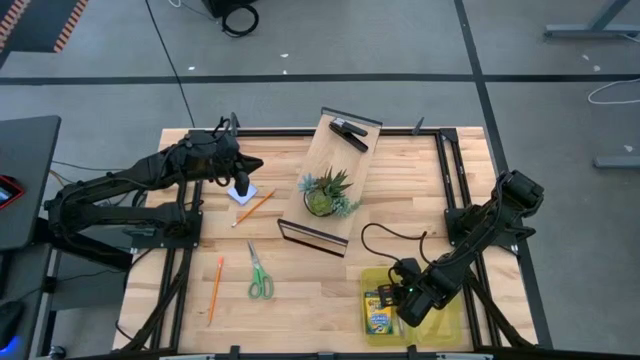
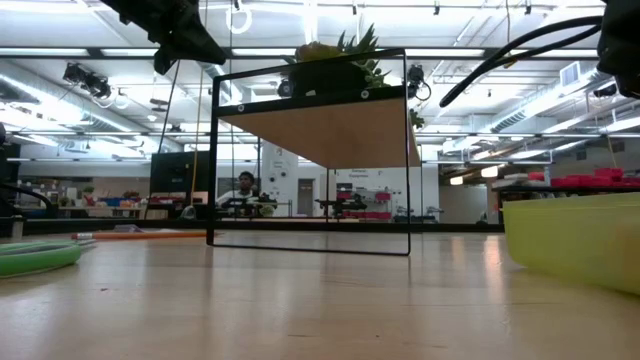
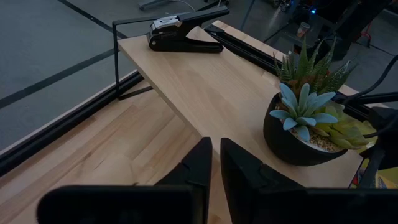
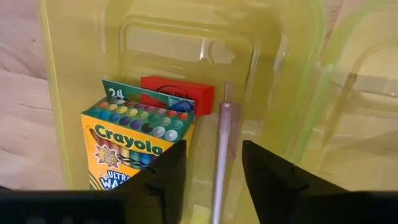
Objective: Pack school essentials
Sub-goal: Put the green scissor into the yellow supply box
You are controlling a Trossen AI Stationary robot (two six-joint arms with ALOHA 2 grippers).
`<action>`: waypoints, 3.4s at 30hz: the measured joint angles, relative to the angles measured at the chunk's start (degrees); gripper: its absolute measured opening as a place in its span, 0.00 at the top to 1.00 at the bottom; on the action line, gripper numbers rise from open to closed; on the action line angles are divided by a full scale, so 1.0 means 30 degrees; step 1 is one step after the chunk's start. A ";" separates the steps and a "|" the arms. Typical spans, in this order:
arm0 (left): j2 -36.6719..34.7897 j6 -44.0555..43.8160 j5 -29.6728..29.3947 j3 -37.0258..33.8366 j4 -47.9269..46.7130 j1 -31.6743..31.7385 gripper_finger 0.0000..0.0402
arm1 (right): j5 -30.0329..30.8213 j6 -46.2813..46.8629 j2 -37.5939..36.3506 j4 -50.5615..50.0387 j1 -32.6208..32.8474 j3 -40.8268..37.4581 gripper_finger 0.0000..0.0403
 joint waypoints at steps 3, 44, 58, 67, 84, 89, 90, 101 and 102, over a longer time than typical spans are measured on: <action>0.0000 -0.0006 0.0473 0.0000 0.0006 0.0000 0.91 | 0.0000 -0.0007 -0.0049 0.0010 0.0000 0.0000 0.57; 0.3069 0.0024 0.5863 -0.0015 -0.4666 -0.9591 0.75 | 0.5610 -1.9560 -1.3037 -0.1566 -0.7096 0.0007 0.70; 0.5064 0.4995 0.5712 -0.0015 -0.3966 -0.9617 0.80 | 0.9771 -2.2759 -1.4697 0.2022 -0.7266 0.0007 0.70; 0.4732 0.5446 0.6961 -0.0010 -0.4921 -0.8734 0.84 | 1.0666 -2.3107 -1.4701 0.3547 -0.7985 0.0022 0.70; 0.7770 1.0807 0.7122 -0.0015 -0.4945 -1.1752 0.68 | 1.0083 -2.4275 -1.4609 0.3667 -0.7978 0.0022 0.70; 0.8709 1.2970 0.6167 -0.0015 -0.4975 -1.2818 0.68 | 1.0100 -2.4888 -1.4672 0.3596 -0.7985 0.0022 0.70; 0.8890 1.2966 0.5959 -0.0015 -0.4958 -1.2996 0.68 | 1.0162 -2.4882 -1.4679 0.3515 -0.8019 0.0022 0.70; 1.0973 1.4534 0.4088 -0.0015 -0.4550 -1.4866 0.70 | 1.0510 -2.4792 -1.4681 0.3492 -0.8021 0.0022 0.70; 1.1214 1.5057 0.3855 -0.0015 -0.4570 -1.4986 0.69 | 1.0633 -2.4710 -1.4681 0.3496 -0.8021 0.0022 0.70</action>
